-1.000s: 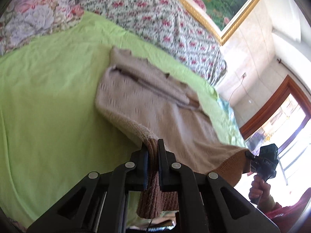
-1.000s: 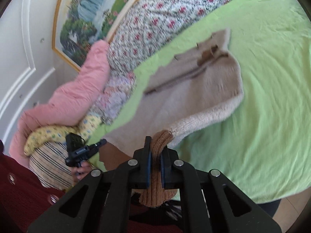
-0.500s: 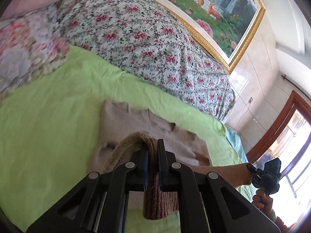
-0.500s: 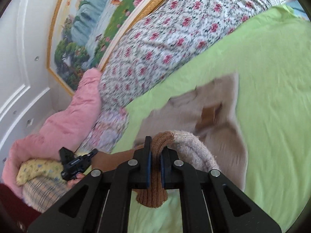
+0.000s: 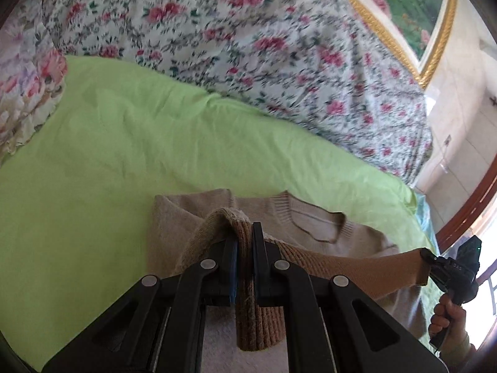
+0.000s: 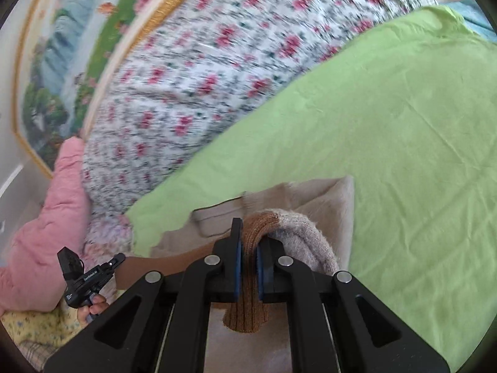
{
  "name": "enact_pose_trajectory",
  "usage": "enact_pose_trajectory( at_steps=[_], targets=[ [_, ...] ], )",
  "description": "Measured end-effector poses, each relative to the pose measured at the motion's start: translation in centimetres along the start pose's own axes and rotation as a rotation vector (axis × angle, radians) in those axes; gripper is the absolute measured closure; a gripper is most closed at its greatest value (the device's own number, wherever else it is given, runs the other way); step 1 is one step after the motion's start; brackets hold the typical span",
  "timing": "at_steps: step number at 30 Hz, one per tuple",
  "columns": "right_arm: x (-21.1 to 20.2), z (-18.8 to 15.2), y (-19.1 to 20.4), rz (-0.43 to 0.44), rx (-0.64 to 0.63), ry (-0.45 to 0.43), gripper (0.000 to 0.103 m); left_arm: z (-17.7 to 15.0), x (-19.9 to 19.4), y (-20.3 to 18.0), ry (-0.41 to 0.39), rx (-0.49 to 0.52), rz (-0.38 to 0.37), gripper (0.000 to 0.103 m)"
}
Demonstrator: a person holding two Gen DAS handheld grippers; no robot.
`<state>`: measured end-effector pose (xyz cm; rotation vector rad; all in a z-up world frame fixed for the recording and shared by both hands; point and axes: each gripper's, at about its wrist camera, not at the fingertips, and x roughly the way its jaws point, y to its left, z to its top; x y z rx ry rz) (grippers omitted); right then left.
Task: Fold small clothes
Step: 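Lift the hem and fold it toward the collar with both grippers, then lower the hem onto the sweater and open both grippers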
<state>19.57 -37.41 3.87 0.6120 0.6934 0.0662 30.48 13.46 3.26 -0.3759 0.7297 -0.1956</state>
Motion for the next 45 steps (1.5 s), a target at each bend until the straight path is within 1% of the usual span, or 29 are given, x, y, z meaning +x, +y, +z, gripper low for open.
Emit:
enact_pose_trajectory(
  at_steps=[3, 5, 7, 10, 11, 12, 14, 16, 18, 19, 20, 22, 23, 25, 28, 30, 32, 33, 34, 35, 36, 37, 38, 39, 40, 41, 42, 43, 45],
  targets=[
    [2.4, 0.3, -1.0, -0.056, -0.001, 0.031, 0.095, -0.1, 3.1, 1.2, 0.041, -0.010, 0.039, 0.097],
    [3.9, 0.2, -1.7, -0.110, -0.003, 0.061, 0.095, -0.6, 4.9, 1.9, 0.076, -0.014, 0.057, 0.097],
    [4.7, -0.1, -2.1, -0.155, -0.007, 0.081, 0.094, -1.1, 5.9, 2.3, 0.103, -0.010, 0.066, 0.096],
    [4.2, -0.4, -2.3, -0.162, 0.012, 0.091, 0.089, -1.4, 5.0, 2.3, 0.106, -0.008, 0.043, 0.092],
    [3.6, -0.3, -2.2, -0.166, 0.015, 0.083, 0.084, -1.5, 4.4, 2.2, 0.108, -0.008, 0.036, 0.091],
    [2.9, -0.3, -1.9, -0.172, 0.007, 0.071, 0.076, -1.8, 3.8, 2.1, 0.114, -0.007, 0.029, 0.091],
    [1.1, -0.4, -0.8, -0.197, -0.040, 0.041, 0.069, -2.5, 2.0, 1.5, 0.127, 0.011, 0.020, 0.091],
    [-0.7, -0.8, 0.5, -0.202, -0.091, 0.022, 0.069, -3.7, 0.0, 0.6, 0.139, 0.034, 0.001, 0.090],
    [-2.6, -1.8, 2.3, -0.178, -0.147, 0.015, 0.069, -5.6, -1.8, -1.1, 0.173, 0.064, -0.016, 0.089],
    [-3.2, -2.4, 3.3, -0.160, -0.175, 0.024, 0.069, -6.6, -2.4, -2.0, 0.191, 0.082, -0.043, 0.088],
    [-3.1, -3.3, 4.5, -0.117, -0.218, 0.061, 0.069, -7.8, -2.7, -3.4, 0.217, 0.113, -0.074, 0.085],
    [-1.9, -4.9, 6.0, -0.031, -0.268, 0.158, 0.069, -9.7, -2.1, -6.1, 0.280, 0.182, -0.105, 0.084],
    [-0.4, -6.0, 6.9, 0.030, -0.283, 0.235, 0.069, -10.4, -1.4, -7.5, 0.312, 0.219, -0.116, 0.084],
    [2.3, -7.7, 8.7, 0.082, -0.341, 0.348, 0.069, -10.9, 0.0, -9.3, 0.343, 0.271, -0.115, 0.084],
    [6.2, -9.1, 10.6, 0.117, -0.429, 0.477, 0.069, -9.6, 2.4, -10.1, 0.367, 0.307, -0.113, 0.084],
    [8.5, -9.1, 10.5, 0.113, -0.436, 0.538, 0.069, -8.0, 4.4, -9.8, 0.390, 0.313, -0.110, 0.086],
    [11.2, -8.3, 9.8, 0.054, -0.445, 0.572, 0.069, -6.1, 6.1, -9.1, 0.384, 0.321, -0.111, 0.085],
    [12.4, -7.6, 9.2, 0.024, -0.444, 0.579, 0.071, -5.1, 6.9, -8.7, 0.374, 0.325, -0.077, 0.088],
    [13.2, -6.9, 8.8, 0.001, -0.436, 0.569, 0.072, -4.1, 7.7, -7.9, 0.378, 0.309, -0.061, 0.092],
    [13.8, -5.9, 8.1, -0.024, -0.407, 0.538, 0.076, -3.3, 8.1, -7.3, 0.383, 0.286, -0.074, 0.095],
    [14.1, -5.0, 7.6, -0.052, -0.385, 0.510, 0.078, -2.4, 8.3, -6.5, 0.374, 0.257, -0.093, 0.095],
    [14.1, -4.0, 7.1, -0.088, -0.367, 0.475, 0.079, -1.6, 8.3, -6.0, 0.346, 0.240, -0.088, 0.093],
    [14.0, -2.8, 6.5, -0.129, -0.342, 0.417, 0.079, -0.9, 8.1, -5.5, 0.315, 0.238, -0.038, 0.092],
    [13.6, -2.0, 6.1, -0.148, -0.323, 0.371, 0.077, -0.1, 8.0, -4.6, 0.279, 0.229, 0.040, 0.091],
    [13.0, -1.1, 5.6, -0.197, -0.304, 0.310, 0.076, 0.6, 8.0, -3.6, 0.259, 0.195, 0.070, 0.091],
    [12.1, -0.1, 4.6, -0.251, -0.269, 0.235, 0.076, 1.3, 7.7, -1.8, 0.243, 0.125, 0.059, 0.091],
    [11.3, 0.6, 3.7, -0.269, -0.227, 0.187, 0.076, 1.8, 7.5, -0.5, 0.235, 0.066, 0.044, 0.091],
    [10.5, 1.2, 2.5, -0.268, -0.170, 0.151, 0.076, 2.0, 7.3, 0.9, 0.222, 0.010, 0.042, 0.091],
    [9.1, 1.8, 0.4, -0.261, -0.068, 0.106, 0.076, 2.2, 6.7, 3.0, 0.201, -0.050, 0.057, 0.091]
  ],
)
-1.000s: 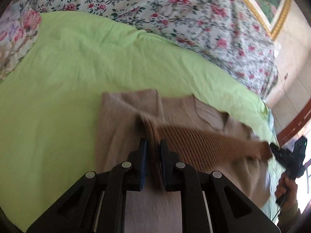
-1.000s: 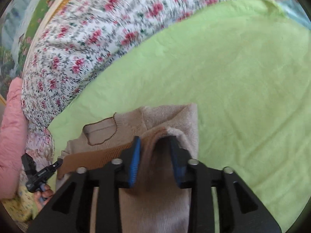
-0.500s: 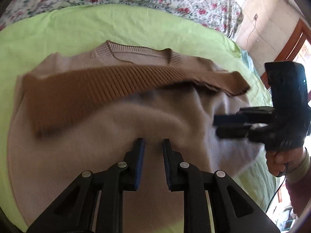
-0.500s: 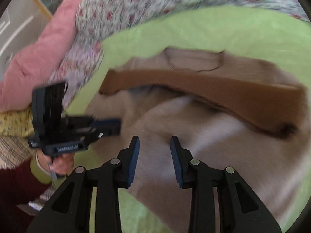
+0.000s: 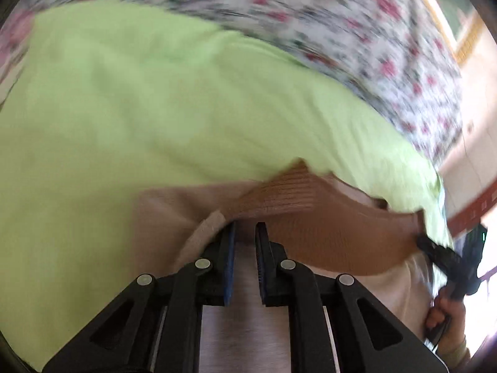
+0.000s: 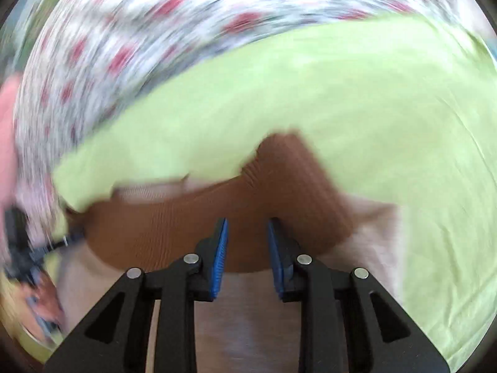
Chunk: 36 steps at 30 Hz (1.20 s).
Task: Fold small clothes
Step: 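Lower the hem onto the sweater and open both grippers, then move both grippers back from the folded sweater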
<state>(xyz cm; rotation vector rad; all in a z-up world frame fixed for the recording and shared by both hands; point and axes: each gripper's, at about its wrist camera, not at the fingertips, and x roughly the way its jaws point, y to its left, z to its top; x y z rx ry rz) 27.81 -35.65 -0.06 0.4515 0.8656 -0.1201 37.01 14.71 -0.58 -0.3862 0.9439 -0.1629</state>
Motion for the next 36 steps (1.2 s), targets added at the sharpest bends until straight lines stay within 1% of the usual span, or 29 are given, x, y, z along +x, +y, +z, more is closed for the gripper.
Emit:
enact_pose_trajectory(
  at_steps=[3, 4, 5, 7, 8, 9, 10, 11, 12, 13, 16, 18, 20, 22, 27, 29, 30, 32, 36],
  targets=[
    [-1.8, -0.7, -0.5, -0.032, 0.009, -0.034, 0.075, -0.6, -1.3, 1.2, -0.033, -0.041, 0.004, 0.091],
    [-2.6, -1.1, -0.4, -0.023, 0.008, -0.037, 0.074, -1.1, -1.9, 1.3, -0.039, -0.047, 0.008, 0.091],
    [-3.3, -1.4, -0.1, -0.008, 0.006, -0.042, 0.070, -1.6, -2.5, 1.2, -0.045, -0.053, 0.012, 0.091],
    [-4.8, -2.7, 0.6, 0.042, -0.024, -0.050, 0.066, -3.2, -3.7, 0.5, -0.046, -0.045, 0.016, 0.087],
    [-5.5, -3.1, 0.7, 0.056, -0.040, -0.047, 0.062, -4.2, -4.6, 0.1, -0.052, -0.035, 0.004, 0.087],
    [-6.1, -3.8, 1.1, 0.071, -0.063, -0.037, 0.059, -5.2, -5.4, -0.2, -0.054, -0.027, -0.012, 0.085],
    [-6.8, -4.8, 1.5, 0.089, -0.085, -0.019, 0.058, -6.4, -6.3, -0.5, -0.053, -0.016, -0.029, 0.084],
    [-7.1, -5.6, 1.8, 0.100, -0.098, -0.004, 0.057, -7.4, -7.0, -0.8, -0.054, -0.009, -0.031, 0.083],
    [-7.4, -6.4, 2.0, 0.104, -0.108, 0.010, 0.057, -8.4, -7.8, -0.9, -0.061, -0.005, -0.031, 0.083],
    [-7.9, -7.2, 2.0, 0.103, -0.119, 0.025, 0.057, -8.8, -7.9, -1.3, -0.063, -0.007, -0.032, 0.083],
    [-9.7, -9.9, 1.7, 0.092, -0.156, 0.057, 0.056, -10.9, -9.3, -0.9, -0.054, -0.031, -0.032, 0.083],
    [-10.2, -11.3, 0.9, 0.081, -0.150, 0.080, 0.054, -11.9, -9.6, -0.3, -0.043, -0.041, -0.012, 0.082],
    [-10.8, -12.7, -0.2, 0.052, -0.121, 0.100, 0.052, -12.9, -9.8, 0.8, -0.028, -0.065, 0.005, 0.082],
    [-11.6, -13.8, -1.6, 0.059, -0.083, 0.100, 0.052, -13.7, -9.7, 1.9, -0.012, -0.084, 0.016, 0.083],
    [-13.7, -14.6, -2.9, 0.049, -0.039, 0.078, 0.052, -15.4, -11.6, 2.7, -0.024, -0.106, 0.031, 0.082],
    [-14.5, -14.6, -2.8, 0.039, -0.031, 0.070, 0.052, -16.2, -12.7, 2.7, -0.030, -0.128, 0.031, 0.079],
    [-14.8, -14.6, -2.6, 0.037, -0.031, 0.062, 0.052, -16.6, -13.3, 2.8, -0.035, -0.143, 0.022, 0.076],
    [-15.6, -14.6, -2.1, 0.044, -0.027, 0.042, 0.051, -17.6, -14.6, 2.6, -0.044, -0.171, 0.002, 0.074],
    [-16.5, -15.0, -0.8, 0.080, -0.033, 0.027, 0.050, -19.7, -16.0, 1.9, -0.038, -0.201, -0.026, 0.072]
  ],
)
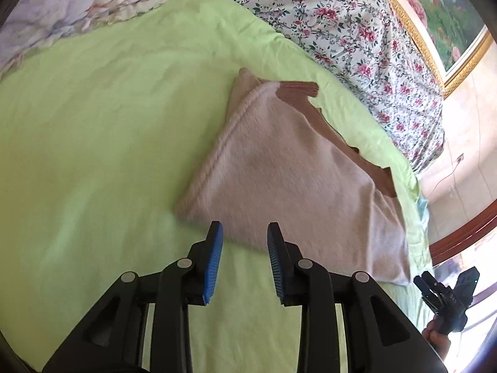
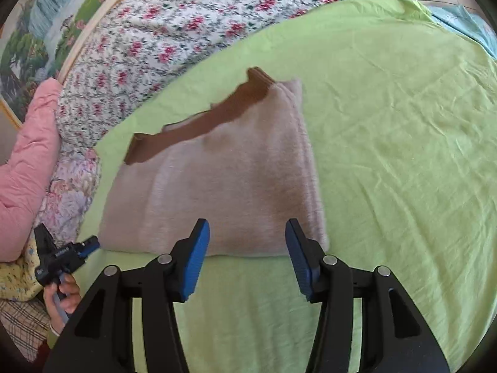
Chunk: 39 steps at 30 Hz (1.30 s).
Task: Fold small clothes
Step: 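Move both grippers back from the folded sweater, then grasp the edge of the folded sweater with the left gripper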
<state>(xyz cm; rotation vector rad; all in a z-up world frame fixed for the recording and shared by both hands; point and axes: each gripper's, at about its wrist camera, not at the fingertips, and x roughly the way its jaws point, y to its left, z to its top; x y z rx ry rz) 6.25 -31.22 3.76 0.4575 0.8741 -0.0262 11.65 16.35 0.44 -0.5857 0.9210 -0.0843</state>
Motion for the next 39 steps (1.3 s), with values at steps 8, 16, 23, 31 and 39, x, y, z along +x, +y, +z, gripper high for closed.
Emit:
enact_pose_trajectory(
  at_steps=[8, 16, 23, 31, 39],
  targets=[
    [-0.8, -1.7, 3.1, 0.063, -0.038, 0.011, 0.048, -2.6, -0.8, -0.3, 0.019, -0.064, -0.046, 0.066],
    [-0.6, -3.9, 4.5, 0.096, -0.054, 0.040, 0.046, -2.9, 0.7, 0.5, 0.039, -0.155, -0.063, 0.064],
    [-0.2, -4.7, 4.6, 0.104, -0.043, 0.068, 0.046, -1.6, 3.1, 1.6, 0.021, -0.265, -0.099, 0.062],
    [-0.2, -4.7, 4.8, 0.111, -0.035, 0.064, 0.046, 0.5, 4.6, 2.3, -0.041, -0.332, -0.103, 0.062],
    [0.7, -4.8, 4.8, 0.128, -0.021, 0.084, 0.046, 2.5, 6.0, 2.0, -0.099, -0.326, -0.088, 0.065]
  ],
)
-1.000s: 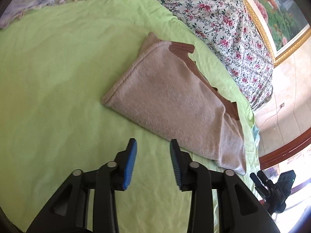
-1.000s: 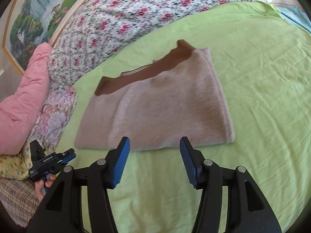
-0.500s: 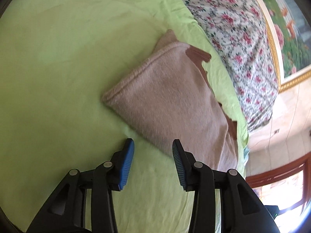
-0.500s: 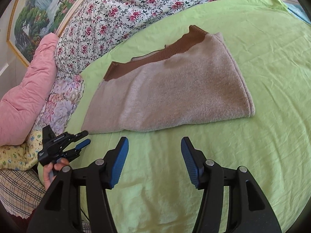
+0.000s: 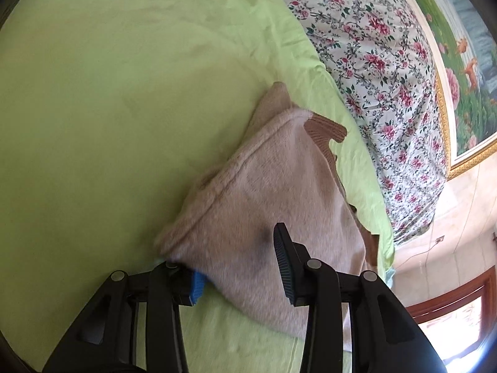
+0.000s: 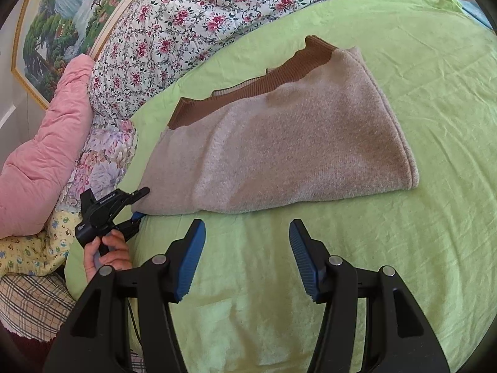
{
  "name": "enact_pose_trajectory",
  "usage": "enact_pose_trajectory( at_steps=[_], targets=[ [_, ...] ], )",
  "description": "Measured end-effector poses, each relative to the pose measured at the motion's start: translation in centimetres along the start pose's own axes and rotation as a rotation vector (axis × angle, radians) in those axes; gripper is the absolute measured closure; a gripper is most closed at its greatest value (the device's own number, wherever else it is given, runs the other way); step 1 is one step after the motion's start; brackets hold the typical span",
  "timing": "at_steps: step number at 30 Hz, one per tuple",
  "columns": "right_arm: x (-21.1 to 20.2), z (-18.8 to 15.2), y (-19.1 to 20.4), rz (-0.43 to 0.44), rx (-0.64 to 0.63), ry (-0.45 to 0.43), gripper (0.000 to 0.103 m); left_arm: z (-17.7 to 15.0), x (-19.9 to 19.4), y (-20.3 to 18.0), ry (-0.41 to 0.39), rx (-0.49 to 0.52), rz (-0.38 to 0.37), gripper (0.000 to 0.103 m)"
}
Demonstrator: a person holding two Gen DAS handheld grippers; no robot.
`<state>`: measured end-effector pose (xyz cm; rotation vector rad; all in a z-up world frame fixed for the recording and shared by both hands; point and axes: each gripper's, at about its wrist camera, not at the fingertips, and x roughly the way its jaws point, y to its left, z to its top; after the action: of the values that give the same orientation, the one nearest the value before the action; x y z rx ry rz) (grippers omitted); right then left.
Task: Fold small clothes
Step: 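Grasp the edge of the folded sweater with the left gripper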
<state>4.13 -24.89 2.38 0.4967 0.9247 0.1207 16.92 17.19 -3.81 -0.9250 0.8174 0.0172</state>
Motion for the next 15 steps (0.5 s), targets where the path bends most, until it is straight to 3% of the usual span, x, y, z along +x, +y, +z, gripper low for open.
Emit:
enact_pose_trajectory(
  at_steps=[1, 3, 6, 10, 15],
  targets=[
    [0.1, 0.0, -0.1, 0.004, 0.004, 0.002, 0.046, 0.1, 0.2, -0.3, -0.002, 0.012, 0.005, 0.066],
    [0.2, 0.0, -0.2, 0.005, 0.006, 0.001, 0.046, 0.3, 0.5, -0.9, -0.008, 0.036, 0.016, 0.082],
    [0.1, 0.2, -0.4, 0.008, 0.010, -0.004, 0.046, 0.2, 0.4, -2.0, -0.027, 0.081, 0.019, 0.090],
    [-0.2, 0.8, -0.8, 0.011, 0.009, -0.017, 0.046, -0.5, -0.7, -4.9, -0.058, 0.200, 0.018, 0.093],
    [-0.3, 2.9, -2.1, 0.047, 0.036, -0.031, 0.046, -2.1, -2.0, -11.5, -0.067, 0.415, -0.052, 0.095]
  ],
)
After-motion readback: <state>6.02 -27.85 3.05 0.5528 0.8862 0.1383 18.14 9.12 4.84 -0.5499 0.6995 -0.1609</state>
